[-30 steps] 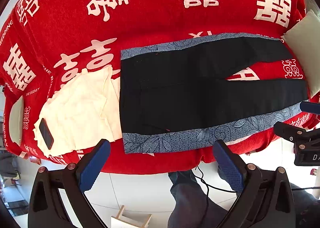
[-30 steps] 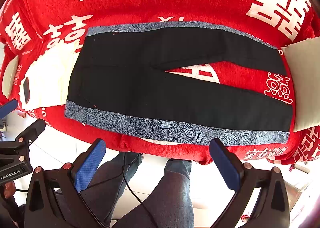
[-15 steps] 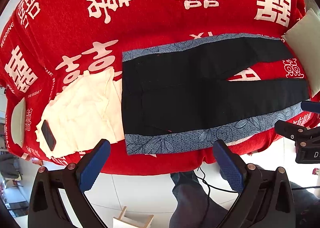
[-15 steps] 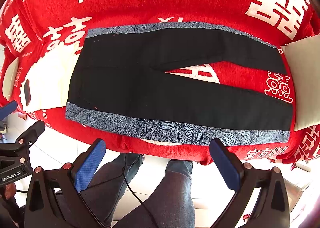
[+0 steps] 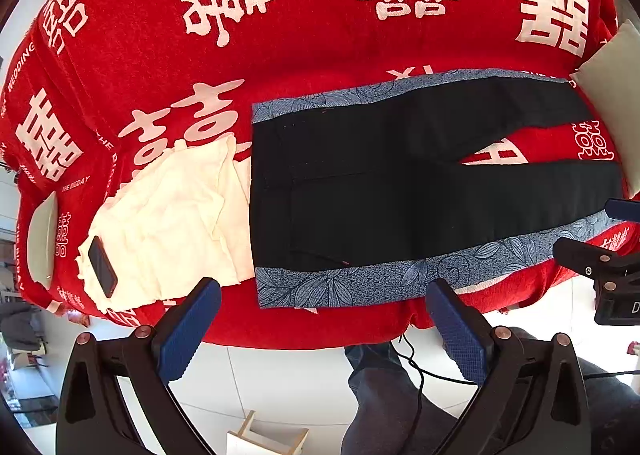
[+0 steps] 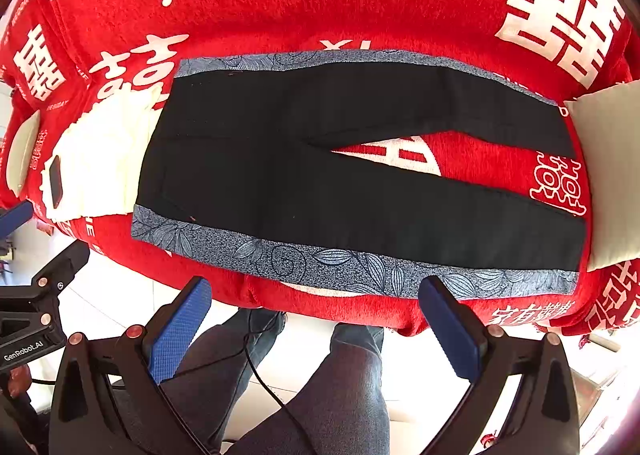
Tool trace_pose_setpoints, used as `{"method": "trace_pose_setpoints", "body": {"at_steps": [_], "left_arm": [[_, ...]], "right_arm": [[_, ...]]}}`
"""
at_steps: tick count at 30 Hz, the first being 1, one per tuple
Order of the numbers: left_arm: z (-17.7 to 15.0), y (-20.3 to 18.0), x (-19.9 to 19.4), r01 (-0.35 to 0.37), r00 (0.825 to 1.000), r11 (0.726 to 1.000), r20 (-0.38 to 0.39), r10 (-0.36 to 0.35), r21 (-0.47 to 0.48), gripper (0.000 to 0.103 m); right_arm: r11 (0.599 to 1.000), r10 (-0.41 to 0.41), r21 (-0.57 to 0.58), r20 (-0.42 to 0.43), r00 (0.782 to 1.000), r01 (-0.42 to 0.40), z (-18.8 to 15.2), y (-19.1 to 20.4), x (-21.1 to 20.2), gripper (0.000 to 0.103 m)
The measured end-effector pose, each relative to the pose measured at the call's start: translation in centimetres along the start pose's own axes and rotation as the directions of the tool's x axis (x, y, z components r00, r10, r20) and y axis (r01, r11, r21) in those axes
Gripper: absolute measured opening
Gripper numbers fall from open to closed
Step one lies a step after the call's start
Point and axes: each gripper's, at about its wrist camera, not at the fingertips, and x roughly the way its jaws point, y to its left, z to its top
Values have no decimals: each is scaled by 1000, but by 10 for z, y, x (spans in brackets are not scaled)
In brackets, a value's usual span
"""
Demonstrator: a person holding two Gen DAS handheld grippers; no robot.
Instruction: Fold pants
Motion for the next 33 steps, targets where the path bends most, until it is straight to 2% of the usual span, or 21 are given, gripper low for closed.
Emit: {"method": "trace_pose_setpoints", "body": {"at_steps": [7, 10, 15, 18, 19, 25, 29, 33], "left_arm": [[2, -4, 1, -5, 1000, 1000, -10, 5, -12, 103], [2, -3, 2, 6, 1000, 999, -16, -7, -44, 103], [0, 0, 2, 46, 999, 984, -19, -49, -172, 103], [-7, 3, 2, 80, 996, 956, -13, -87, -282, 103], [-12, 4, 4, 93, 995, 938, -10, -102, -334, 103], [-40, 9, 35, 124, 985, 860, -44, -168, -494, 103], [-55, 17, 72, 166, 976, 836, -33, -215, -523, 103], [-70, 26, 137, 195, 961, 819, -63, -270, -540, 103]], "right_arm": [[1000, 11, -12, -1, 1000, -11, 3, -3, 0, 103], [1000, 22, -16, 0, 1000, -22, 3, -7, 1, 103], [997, 69, -20, -6, 998, -69, -1, -23, 1, 103], [991, 130, 5, -20, 991, -130, -6, -42, 1, 103], [988, 154, 13, -22, 988, -154, -8, -47, 3, 103], [948, 317, 63, -63, 946, -313, -25, -68, 32, 103], [880, 453, 190, -65, 889, -434, -42, -67, 72, 103], [804, 545, 301, -29, 838, -512, -61, -55, 124, 103]]}}
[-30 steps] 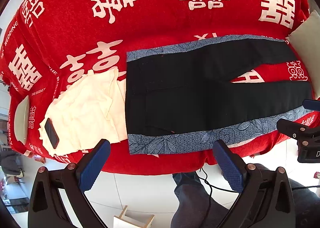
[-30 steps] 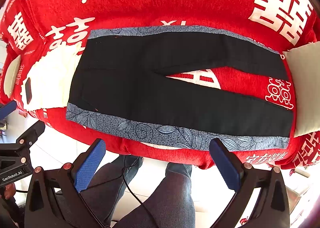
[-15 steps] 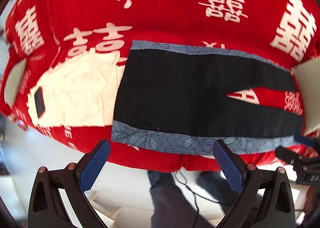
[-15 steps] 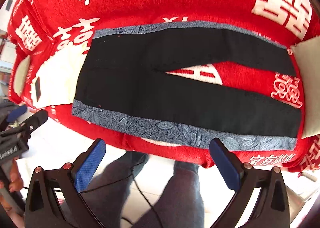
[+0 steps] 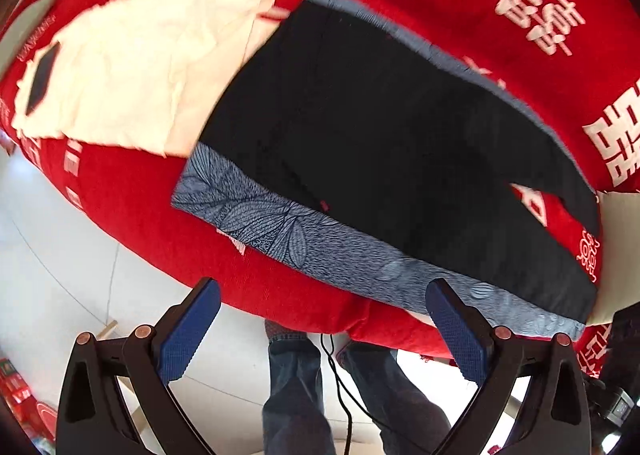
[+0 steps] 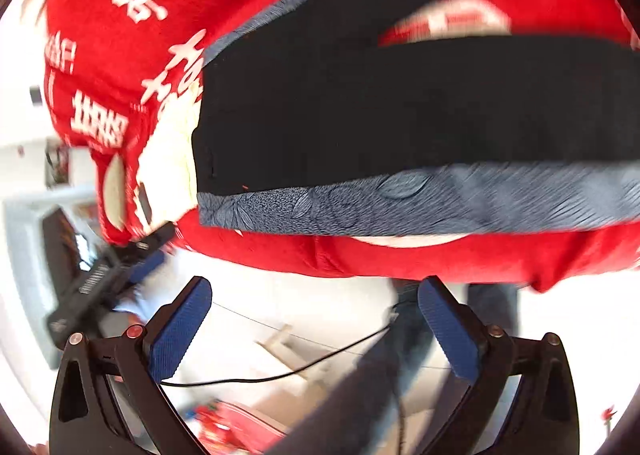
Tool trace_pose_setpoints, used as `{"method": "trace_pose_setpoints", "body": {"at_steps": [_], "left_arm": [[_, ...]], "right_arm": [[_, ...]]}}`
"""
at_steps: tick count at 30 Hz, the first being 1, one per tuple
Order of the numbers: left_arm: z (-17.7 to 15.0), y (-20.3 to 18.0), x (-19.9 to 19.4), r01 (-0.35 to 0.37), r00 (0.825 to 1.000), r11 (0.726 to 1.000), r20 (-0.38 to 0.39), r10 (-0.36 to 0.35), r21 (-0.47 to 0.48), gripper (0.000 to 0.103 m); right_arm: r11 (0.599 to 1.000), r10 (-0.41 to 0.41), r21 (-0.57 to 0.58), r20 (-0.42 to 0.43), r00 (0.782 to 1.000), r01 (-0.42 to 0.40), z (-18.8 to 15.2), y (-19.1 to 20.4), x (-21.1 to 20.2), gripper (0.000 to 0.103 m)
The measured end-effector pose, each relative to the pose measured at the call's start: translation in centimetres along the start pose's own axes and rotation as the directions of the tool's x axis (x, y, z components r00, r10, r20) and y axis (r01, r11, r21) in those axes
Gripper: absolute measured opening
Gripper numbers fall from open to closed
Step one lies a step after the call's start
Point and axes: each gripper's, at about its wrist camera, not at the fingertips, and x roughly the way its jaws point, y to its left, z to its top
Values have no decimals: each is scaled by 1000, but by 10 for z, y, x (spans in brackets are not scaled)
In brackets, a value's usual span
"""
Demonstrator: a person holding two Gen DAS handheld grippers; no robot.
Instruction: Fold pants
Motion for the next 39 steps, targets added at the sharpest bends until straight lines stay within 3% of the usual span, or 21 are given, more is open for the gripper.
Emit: {"method": "trace_pose_setpoints", "body": {"at_steps": [1, 3, 4, 5, 8, 13, 20, 21, 22, 23, 24, 26, 29, 33, 37, 39], "left_arm": [[0, 5, 10, 9, 1000, 1000, 2, -9, -5, 103], [0, 17, 32, 38, 999, 999, -3, -38, -16, 103], [0, 21, 41, 56, 998, 998, -3, -57, -20, 103], [0, 24, 49, 69, 998, 997, -5, -70, -22, 103], [-1, 31, 65, 101, 995, 995, -3, -101, -21, 103], [-3, 35, 76, 144, 990, 990, 4, -144, -5, 103], [-2, 35, 86, 180, 984, 984, -12, -180, 4, 103], [-2, 35, 87, 184, 983, 983, -14, -184, 4, 103], [-3, 36, 87, 188, 982, 982, -15, -188, 0, 103], [-2, 35, 89, 193, 981, 981, -18, -193, -7, 103], [-3, 37, 89, 204, 979, 979, -18, -205, -17, 103], [-3, 40, 89, 223, 975, 974, -13, -223, -38, 103], [-4, 49, 87, 268, 963, 959, -4, -270, -92, 103], [1, 63, 83, 357, 933, 912, 32, -358, -203, 103], [21, 68, 81, 409, 912, 873, 84, -401, -266, 103], [27, 68, 83, 401, 916, 872, 98, -389, -281, 96]], "right_arm": [[999, 30, 32, -1, 1000, -30, -2, -7, 17, 101], [997, 48, 68, 9, 999, -48, -3, -18, 44, 83], [994, 53, 91, 18, 998, -55, -4, -26, 61, 65], [991, 63, 113, 22, 998, -65, -5, -33, 74, 59], [976, 126, 172, 38, 991, -131, -6, -51, 102, 59], [963, 178, 191, 90, 980, -192, -12, -65, 114, 59], [911, 283, 240, 232, 931, -336, -3, -68, 109, 58], [897, 298, 262, 239, 924, -356, -1, -69, 111, 55], [891, 299, 277, 239, 924, -360, 0, -69, 111, 28], [891, 285, 293, 237, 929, -348, 2, -69, 110, 9], [887, 284, 302, 238, 929, -348, 2, -71, 106, 9], [872, 324, 292, 261, 909, -394, 3, -65, 95, 9], [880, 350, 233, 271, 897, -414, 4, -52, 75, 9], [884, 371, 188, 277, 886, -429, 6, -41, 52, 9], [892, 363, 178, 262, 894, -415, 7, -36, 46, 9], [905, 343, 172, 245, 907, -389, 6, -35, 46, 9]]}}
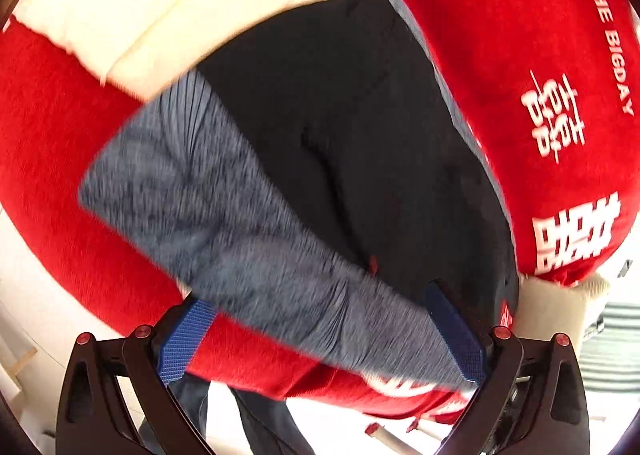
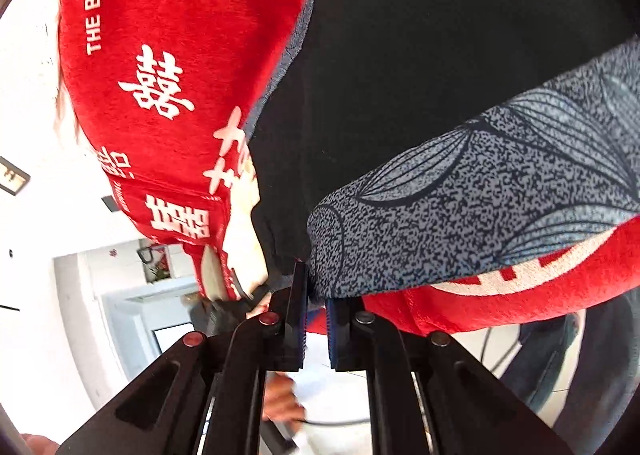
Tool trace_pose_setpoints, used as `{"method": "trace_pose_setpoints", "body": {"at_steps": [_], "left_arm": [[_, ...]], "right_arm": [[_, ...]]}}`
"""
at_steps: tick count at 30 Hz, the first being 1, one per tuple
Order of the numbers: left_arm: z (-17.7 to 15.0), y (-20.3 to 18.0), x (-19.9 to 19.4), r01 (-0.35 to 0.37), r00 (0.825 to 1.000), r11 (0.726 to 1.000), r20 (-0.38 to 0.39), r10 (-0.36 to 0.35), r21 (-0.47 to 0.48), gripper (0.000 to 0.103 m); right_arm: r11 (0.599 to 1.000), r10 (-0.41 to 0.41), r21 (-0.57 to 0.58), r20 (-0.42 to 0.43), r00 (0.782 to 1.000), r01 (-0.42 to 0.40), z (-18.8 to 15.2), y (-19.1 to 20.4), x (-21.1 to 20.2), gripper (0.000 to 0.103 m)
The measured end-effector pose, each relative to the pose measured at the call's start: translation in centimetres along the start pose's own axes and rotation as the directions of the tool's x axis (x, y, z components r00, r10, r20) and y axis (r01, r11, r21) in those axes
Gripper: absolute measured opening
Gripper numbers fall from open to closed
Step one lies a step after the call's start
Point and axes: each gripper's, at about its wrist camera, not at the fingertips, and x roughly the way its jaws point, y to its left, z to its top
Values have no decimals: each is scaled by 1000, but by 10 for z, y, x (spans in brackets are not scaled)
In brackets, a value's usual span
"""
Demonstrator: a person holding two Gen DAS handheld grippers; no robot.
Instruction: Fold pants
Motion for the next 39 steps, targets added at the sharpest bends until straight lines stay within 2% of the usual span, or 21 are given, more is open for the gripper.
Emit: {"method": "trace_pose_setpoints", "body": {"at_steps": [2, 3, 4, 5, 7, 13, 18, 22, 26, 27, 30, 31, 32, 33, 34, 36, 37, 39], "left_arm": [[7, 0, 4, -5, 1000, 1000, -7, 5, -8, 61], [9, -2, 7, -16, 1000, 1000, -17, 16, -7, 52], [11, -1, 8, -34, 999, 999, -20, 34, -4, 33], [11, -1, 8, -46, 999, 999, -24, 46, 0, 26], [13, -3, -2, -30, 999, 1000, -14, 30, 3, 21], [38, -59, -39, -23, 999, 995, 50, 18, 98, 21], [88, -128, -41, 2, 995, 983, 100, -21, 185, 21], [141, -168, -8, -68, 988, 972, 151, 34, 227, 21], [176, -173, 34, -153, 978, 965, 174, 117, 214, 22], [183, -173, 45, -173, 974, 964, 178, 137, 203, 24], [199, -170, 74, -268, 951, 947, 206, 231, 178, 49], [202, -170, 79, -305, 940, 937, 214, 266, 171, 66], [205, -170, 84, -338, 927, 927, 228, 298, 164, 72], [206, -169, 86, -368, 914, 916, 244, 325, 160, 85], [208, -169, 86, -402, 898, 902, 262, 355, 156, 88], [212, -167, 83, -421, 890, 895, 262, 374, 150, 88], [211, -168, 77, -430, 883, 891, 269, 383, 144, 88], [205, -173, 61, -466, 861, 872, 303, 409, 148, 88]], "right_arm": [[1000, -25, -6, -10, 1000, 25, -1, 1, 5, 8], [999, -41, -13, -12, 999, 41, -1, 0, 5, 8], [999, -52, -16, -13, 999, 52, -1, 0, 6, 8], [998, -65, -19, -13, 998, 64, 0, 0, 6, 8], [995, -89, -42, -11, 996, 88, 3, 5, 4, 8], [959, -143, -245, 1, 990, 139, 41, 62, -8, 8], [922, -149, -362, -2, 989, 138, 111, 113, -12, 8], [900, -198, -402, -41, 979, 165, 181, 133, 13, 8], [891, -254, -409, -95, 963, 194, 238, 128, 57, 8], [887, -271, -413, -108, 956, 205, 252, 124, 70, 8], [870, -328, -429, -134, 935, 243, 283, 110, 102, 8], [866, -343, -431, -142, 928, 254, 291, 105, 111, 9], [863, -358, -432, -156, 921, 262, 298, 98, 120, 9], [863, -363, -431, -170, 916, 262, 305, 93, 128, 9], [861, -371, -434, -180, 911, 265, 309, 88, 135, 9], [867, -369, -427, -202, 907, 258, 314, 84, 143, 9], [870, -367, -422, -208, 907, 255, 315, 84, 143, 12], [878, -357, -412, -224, 907, 243, 316, 89, 139, 23]]}}
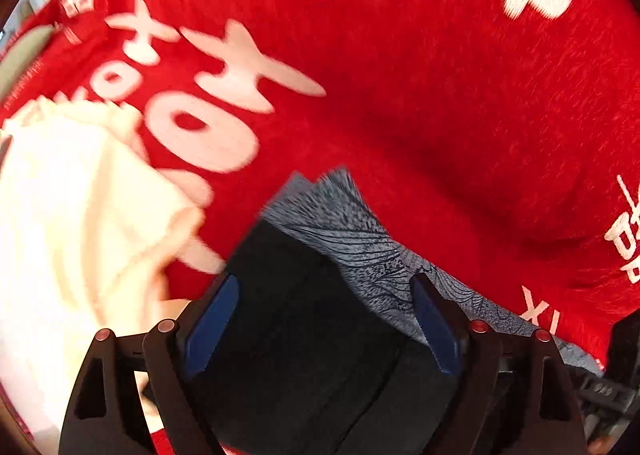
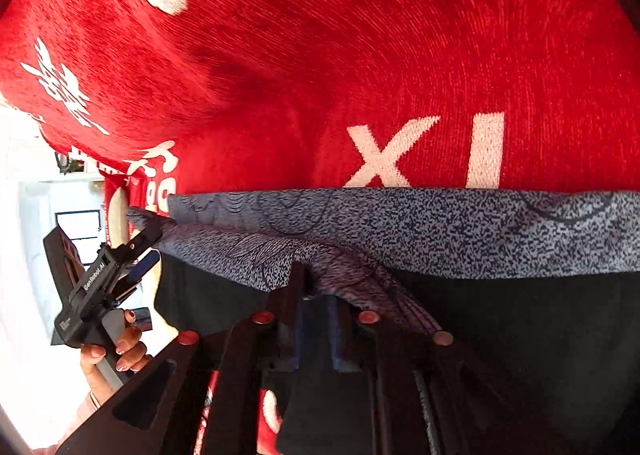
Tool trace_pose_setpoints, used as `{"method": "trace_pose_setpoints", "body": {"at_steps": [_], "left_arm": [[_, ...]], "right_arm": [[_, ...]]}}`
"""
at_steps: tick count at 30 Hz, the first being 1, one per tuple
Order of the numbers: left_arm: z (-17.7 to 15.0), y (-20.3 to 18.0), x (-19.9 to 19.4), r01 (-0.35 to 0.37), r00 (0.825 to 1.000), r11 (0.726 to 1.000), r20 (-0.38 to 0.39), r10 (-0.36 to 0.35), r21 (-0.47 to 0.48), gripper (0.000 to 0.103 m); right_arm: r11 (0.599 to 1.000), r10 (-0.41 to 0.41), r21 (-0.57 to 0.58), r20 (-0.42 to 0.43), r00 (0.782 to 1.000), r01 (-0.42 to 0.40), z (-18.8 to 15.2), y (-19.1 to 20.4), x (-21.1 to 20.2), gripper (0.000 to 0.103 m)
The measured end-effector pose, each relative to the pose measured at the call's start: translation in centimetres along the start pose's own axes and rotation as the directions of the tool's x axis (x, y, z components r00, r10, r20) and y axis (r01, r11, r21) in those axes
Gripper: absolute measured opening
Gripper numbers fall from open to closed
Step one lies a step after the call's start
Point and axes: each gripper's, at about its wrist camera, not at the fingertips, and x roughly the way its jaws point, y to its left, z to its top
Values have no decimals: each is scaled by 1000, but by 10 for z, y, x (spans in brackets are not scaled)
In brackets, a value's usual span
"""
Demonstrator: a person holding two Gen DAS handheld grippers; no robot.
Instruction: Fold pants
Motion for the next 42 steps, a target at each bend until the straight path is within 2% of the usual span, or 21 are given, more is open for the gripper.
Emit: {"method": "trace_pose_setpoints", "body": {"at_steps": [1, 2, 4, 6, 8, 12, 15, 17, 19, 21, 23, 25, 28, 30, 33, 36, 40, 42], "left_arm": [[-1, -1, -7, -11, 1000, 1000, 8, 11, 11, 88], [-4, -1, -15, -23, 1000, 999, 13, 22, 28, 88], [-15, -11, -27, -44, 999, 993, 14, 42, 106, 88], [-27, -24, -29, -69, 998, 983, -4, 70, 172, 88], [-44, -39, -31, -52, 997, 973, -40, 63, 225, 88], [-88, -75, -37, 41, 994, 952, -113, -7, 303, 88], [-130, -109, -44, 133, 979, 922, -192, -66, 363, 88], [-158, -129, -50, 208, 962, 894, -247, -115, 396, 88], [-188, -153, -61, 299, 936, 857, -304, -178, 421, 88], [-208, -169, -66, 353, 916, 827, -342, -210, 437, 88], [-232, -186, -71, 421, 883, 792, -398, -248, 442, 88], [-250, -199, -73, 463, 861, 762, -435, -264, 453, 88], [-278, -220, -72, 486, 844, 729, -477, -247, 482, 88], [-284, -227, -70, 497, 836, 713, -491, -243, 494, 88], [-298, -240, -70, 498, 841, 689, -487, -236, 526, 88], [-309, -251, -66, 501, 835, 692, -502, -227, 520, 88], [-314, -259, -61, 486, 840, 697, -502, -206, 527, 88], [-318, -265, -59, 467, 850, 703, -490, -191, 536, 88]], "right_arm": [[1000, 10, -1, 4, 1000, -10, 0, 2, -6, 40], [1000, 23, -3, 11, 1000, -23, -2, 1, -12, 62], [998, 57, -9, 67, 996, -56, -5, 8, -34, 84], [999, 31, -11, 120, 992, -30, -10, 11, -55, 85], [1000, 21, -3, 144, 989, -21, -23, 11, -76, 85], [998, -68, 25, 169, 983, 65, -60, -6, -108, 85], [987, -159, 67, 192, 969, 148, -104, -28, -134, 85], [974, -211, 125, 206, 955, 188, -140, -44, -149, 85], [956, -261, 196, 220, 940, 220, -179, -63, -165, 85], [934, -305, 267, 241, 921, 239, -221, -82, -180, 85], [904, -351, 343, 251, 902, 256, -264, -103, -191, 85], [871, -386, 415, 248, 889, 262, -302, -121, -200, 85], [827, -438, 495, 269, 858, 267, -356, -144, -215, 85], [802, -456, 539, 273, 847, 258, -380, -156, -219, 85], [778, -459, 583, 272, 846, 234, -408, -175, -222, 85], [771, -454, 593, 261, 852, 230, -423, -191, -221, 84], [806, -362, 576, 291, 886, 140, -431, -214, -220, 74], [827, -315, 554, 311, 897, 98, -430, -222, -221, 71]]}}
